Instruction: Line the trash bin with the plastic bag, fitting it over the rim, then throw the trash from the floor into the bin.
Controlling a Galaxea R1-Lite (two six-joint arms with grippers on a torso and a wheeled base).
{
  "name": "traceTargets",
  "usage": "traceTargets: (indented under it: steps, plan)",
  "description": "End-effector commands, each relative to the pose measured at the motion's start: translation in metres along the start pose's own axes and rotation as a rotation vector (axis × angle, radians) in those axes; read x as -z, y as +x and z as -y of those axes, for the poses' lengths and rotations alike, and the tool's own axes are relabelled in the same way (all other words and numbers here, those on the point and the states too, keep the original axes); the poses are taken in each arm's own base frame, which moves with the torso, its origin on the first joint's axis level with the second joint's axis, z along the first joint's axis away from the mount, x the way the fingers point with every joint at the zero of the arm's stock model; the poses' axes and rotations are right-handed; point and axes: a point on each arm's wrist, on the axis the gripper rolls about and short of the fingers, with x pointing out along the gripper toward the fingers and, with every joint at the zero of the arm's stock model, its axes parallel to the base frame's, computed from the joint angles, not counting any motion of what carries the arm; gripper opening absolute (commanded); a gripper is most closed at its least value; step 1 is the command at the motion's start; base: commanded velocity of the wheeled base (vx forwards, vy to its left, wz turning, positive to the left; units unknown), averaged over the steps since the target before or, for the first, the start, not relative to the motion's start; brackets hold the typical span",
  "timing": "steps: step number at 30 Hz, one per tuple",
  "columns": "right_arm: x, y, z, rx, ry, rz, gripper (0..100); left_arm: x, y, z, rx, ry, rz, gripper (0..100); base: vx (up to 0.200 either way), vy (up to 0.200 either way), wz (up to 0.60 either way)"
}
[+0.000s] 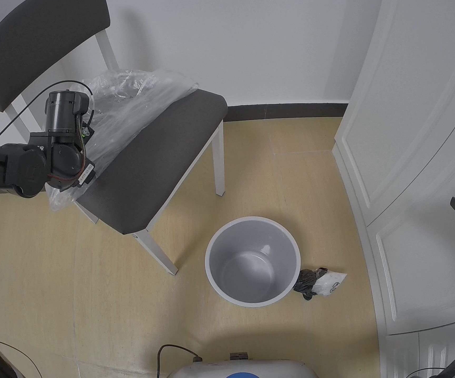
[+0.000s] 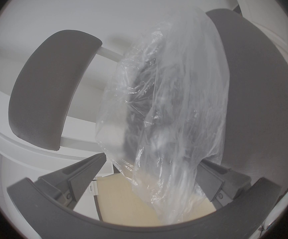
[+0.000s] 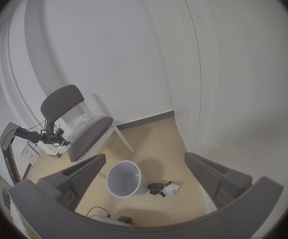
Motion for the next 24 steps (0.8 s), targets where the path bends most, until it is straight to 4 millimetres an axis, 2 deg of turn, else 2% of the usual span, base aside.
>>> traceTargets:
  steps: [1, 9, 24]
  plan:
    - [0.0007, 0.0002, 0.0001, -0.001, 0.001, -0.003, 100, 0.0058, 0.0067, 0.0048, 0.006, 0.037, -0.026, 100, 0.000, 0.000, 0.00]
    - [0.0007, 0.0006, 0.0002, -0.001, 0.002, -0.005, 100, 0.0071, 0.0097, 0.0080, -0.019, 0.100, -0.058, 100, 0.000, 0.000, 0.00]
    - [0.0006, 0.0006, 0.0001, -0.001, 0.002, -0.003, 100, 0.0023, 0.0096, 0.0015, -0.037, 0.084, -0.048, 100, 0.000, 0.000, 0.00]
